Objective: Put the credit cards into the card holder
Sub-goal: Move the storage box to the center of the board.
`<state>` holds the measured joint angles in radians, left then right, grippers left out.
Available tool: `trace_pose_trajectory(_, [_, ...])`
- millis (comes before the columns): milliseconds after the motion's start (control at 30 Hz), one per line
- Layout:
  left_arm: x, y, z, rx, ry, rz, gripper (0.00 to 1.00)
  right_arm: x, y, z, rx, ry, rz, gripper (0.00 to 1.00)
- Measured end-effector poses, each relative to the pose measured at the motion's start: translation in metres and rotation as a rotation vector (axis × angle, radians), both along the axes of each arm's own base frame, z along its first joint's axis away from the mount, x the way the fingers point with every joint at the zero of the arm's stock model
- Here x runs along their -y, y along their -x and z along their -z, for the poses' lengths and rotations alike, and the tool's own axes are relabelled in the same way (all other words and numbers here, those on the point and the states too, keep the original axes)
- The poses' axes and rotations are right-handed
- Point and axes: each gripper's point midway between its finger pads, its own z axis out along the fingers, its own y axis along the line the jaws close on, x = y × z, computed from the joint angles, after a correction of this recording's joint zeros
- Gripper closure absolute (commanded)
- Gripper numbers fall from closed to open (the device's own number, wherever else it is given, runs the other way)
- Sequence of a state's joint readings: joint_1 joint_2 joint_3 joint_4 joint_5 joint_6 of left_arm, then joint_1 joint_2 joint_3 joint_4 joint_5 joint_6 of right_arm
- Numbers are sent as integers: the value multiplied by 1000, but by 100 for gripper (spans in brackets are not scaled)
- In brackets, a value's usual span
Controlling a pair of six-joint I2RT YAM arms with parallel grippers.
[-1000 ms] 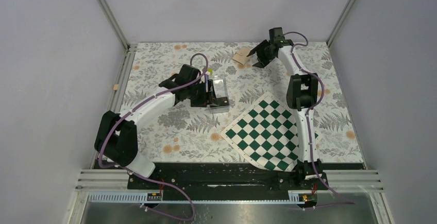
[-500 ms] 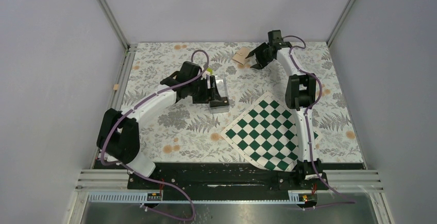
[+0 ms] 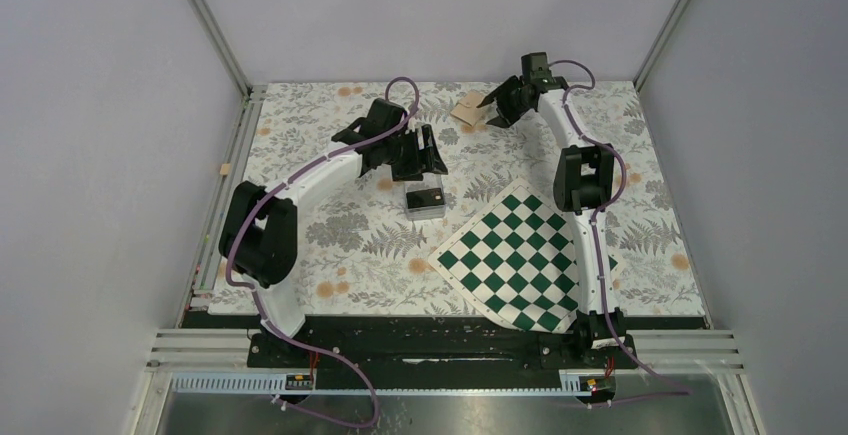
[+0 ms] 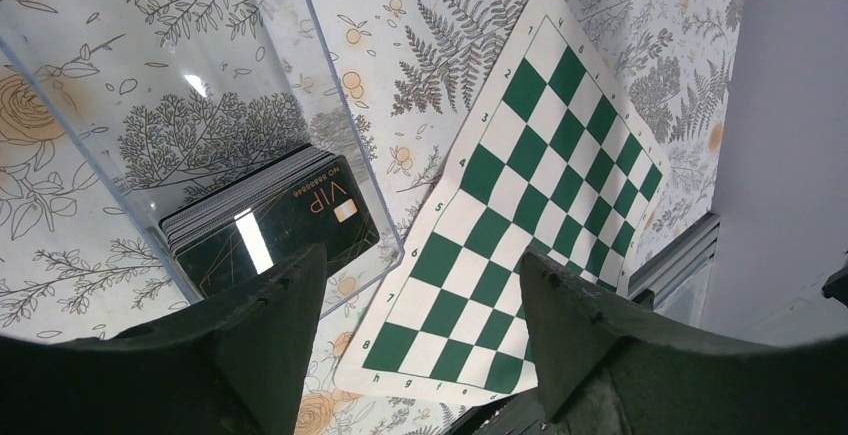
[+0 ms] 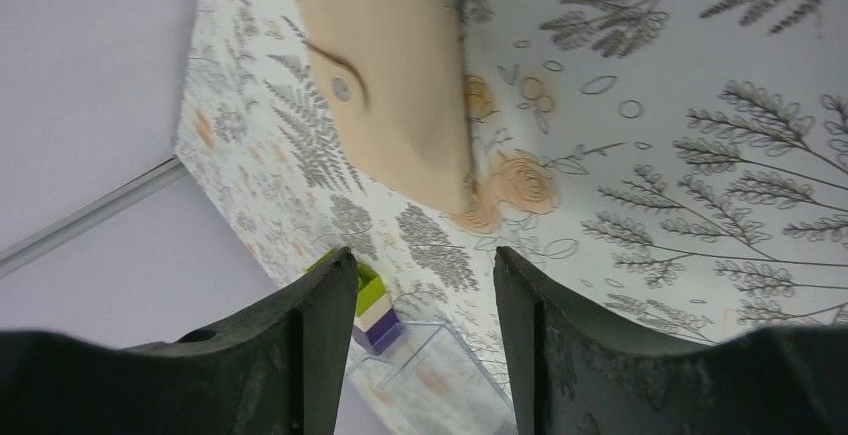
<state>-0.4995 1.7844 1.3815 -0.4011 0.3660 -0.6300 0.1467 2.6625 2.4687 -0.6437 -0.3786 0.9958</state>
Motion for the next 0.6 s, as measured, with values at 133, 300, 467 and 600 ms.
trace_pose_trajectory(133, [1,1,-1,-1,5,4,30,-2,-9,-11,32,-16,15,42])
trace_pose_trajectory(300, [2,1,-1,-3,9,9,30,-2,-10,3,6,-24,31,43])
trace_pose_trajectory(467, [0,5,6,-15,5,12,30,-4,-9,27,-37,-36,41,45])
trace_pose_trajectory(600, [-2,8,10,-30,-1,9,29,-5,-11,23,-26,-45,38,46])
